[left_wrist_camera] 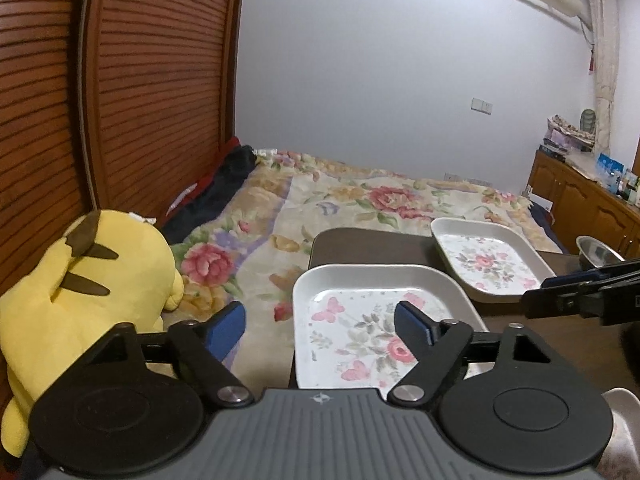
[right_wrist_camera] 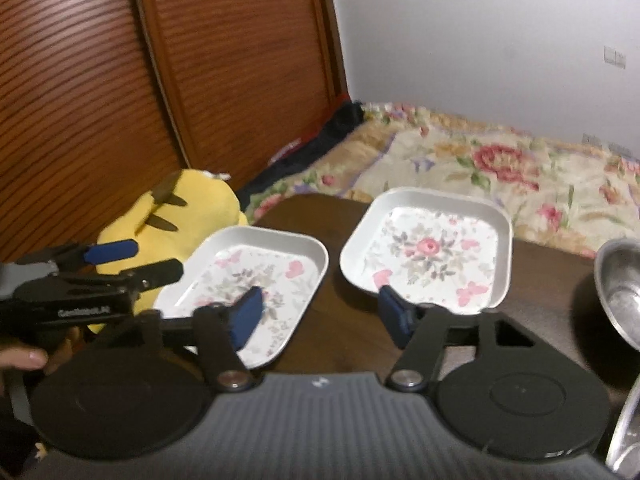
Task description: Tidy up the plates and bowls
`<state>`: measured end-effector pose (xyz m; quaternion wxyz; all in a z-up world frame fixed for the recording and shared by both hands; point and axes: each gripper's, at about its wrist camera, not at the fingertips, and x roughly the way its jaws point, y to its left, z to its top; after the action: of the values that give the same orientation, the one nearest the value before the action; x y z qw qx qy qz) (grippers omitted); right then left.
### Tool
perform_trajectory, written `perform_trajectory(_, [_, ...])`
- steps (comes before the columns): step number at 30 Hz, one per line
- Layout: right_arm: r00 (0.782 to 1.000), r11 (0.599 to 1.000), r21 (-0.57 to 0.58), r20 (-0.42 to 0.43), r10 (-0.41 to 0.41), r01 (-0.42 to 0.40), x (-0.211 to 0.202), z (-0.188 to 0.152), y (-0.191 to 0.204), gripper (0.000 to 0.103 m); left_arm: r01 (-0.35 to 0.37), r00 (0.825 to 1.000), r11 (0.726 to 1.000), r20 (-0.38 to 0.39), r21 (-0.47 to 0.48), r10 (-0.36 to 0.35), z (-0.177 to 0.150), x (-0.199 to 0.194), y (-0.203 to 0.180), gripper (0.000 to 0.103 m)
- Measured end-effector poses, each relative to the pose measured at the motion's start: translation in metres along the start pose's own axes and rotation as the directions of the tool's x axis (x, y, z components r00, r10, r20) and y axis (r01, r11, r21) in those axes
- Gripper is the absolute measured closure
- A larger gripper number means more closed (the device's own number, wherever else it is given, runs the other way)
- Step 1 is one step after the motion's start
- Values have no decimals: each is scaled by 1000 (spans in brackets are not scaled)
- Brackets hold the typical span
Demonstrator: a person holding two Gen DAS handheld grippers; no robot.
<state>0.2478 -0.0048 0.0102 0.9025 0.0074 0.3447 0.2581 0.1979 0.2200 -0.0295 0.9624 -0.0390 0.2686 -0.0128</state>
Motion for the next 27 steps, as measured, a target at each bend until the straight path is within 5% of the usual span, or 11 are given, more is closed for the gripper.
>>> perform_trajectory(16, [987, 998, 53, -155, 49, -41, 50, -3, 4, 77, 15, 995, 998, -100, -68, -22, -13, 24, 23, 78])
perform_trajectory(23, [985, 998, 37, -161, 56, -50, 53, -5, 7, 85, 54, 992, 995, -112, -87, -64, -15, 25, 22, 95])
perform_trajectory(27, [983, 997, 45, -168, 74, -67, 55, -7, 7, 91, 51, 990, 995, -130, -87, -62, -14, 20, 16, 96])
